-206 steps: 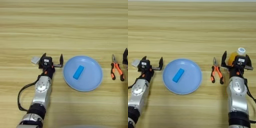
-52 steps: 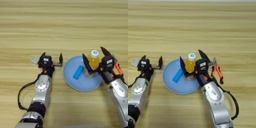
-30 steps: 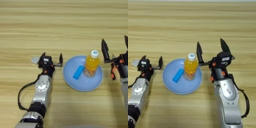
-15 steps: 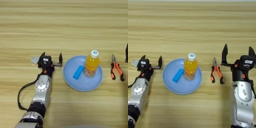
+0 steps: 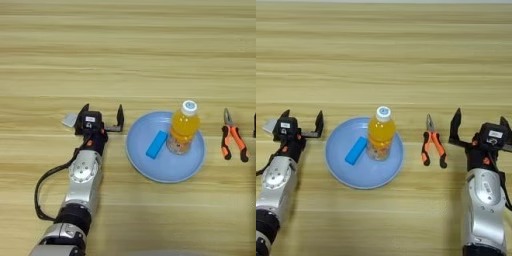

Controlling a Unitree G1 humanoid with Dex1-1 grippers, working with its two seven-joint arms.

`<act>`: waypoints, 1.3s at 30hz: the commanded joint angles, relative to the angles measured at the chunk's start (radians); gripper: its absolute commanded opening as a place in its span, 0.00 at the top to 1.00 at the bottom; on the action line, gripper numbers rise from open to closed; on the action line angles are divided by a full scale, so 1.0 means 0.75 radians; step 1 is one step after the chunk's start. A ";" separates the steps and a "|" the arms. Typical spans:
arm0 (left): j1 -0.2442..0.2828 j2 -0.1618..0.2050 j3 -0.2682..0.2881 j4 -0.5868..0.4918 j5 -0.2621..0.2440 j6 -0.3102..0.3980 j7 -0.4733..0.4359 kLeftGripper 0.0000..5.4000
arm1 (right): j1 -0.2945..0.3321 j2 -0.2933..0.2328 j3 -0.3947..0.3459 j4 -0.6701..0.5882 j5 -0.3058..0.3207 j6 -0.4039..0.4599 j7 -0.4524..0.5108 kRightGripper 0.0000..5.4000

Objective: Move the objects on the table

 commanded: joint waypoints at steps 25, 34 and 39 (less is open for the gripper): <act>0.044 0.008 -0.069 -0.641 -0.112 0.195 -0.125 0.00 | -0.067 -0.017 0.028 0.179 -0.018 -0.085 0.021 0.01; 0.130 -0.026 -0.271 -1.123 -0.177 0.451 -0.222 0.00 | -0.068 -0.010 0.054 0.181 -0.021 -0.087 0.019 0.01; 0.137 -0.047 -0.385 -1.149 -0.161 0.499 -0.264 0.00 | -0.068 -0.011 0.059 0.177 -0.021 -0.083 0.019 0.01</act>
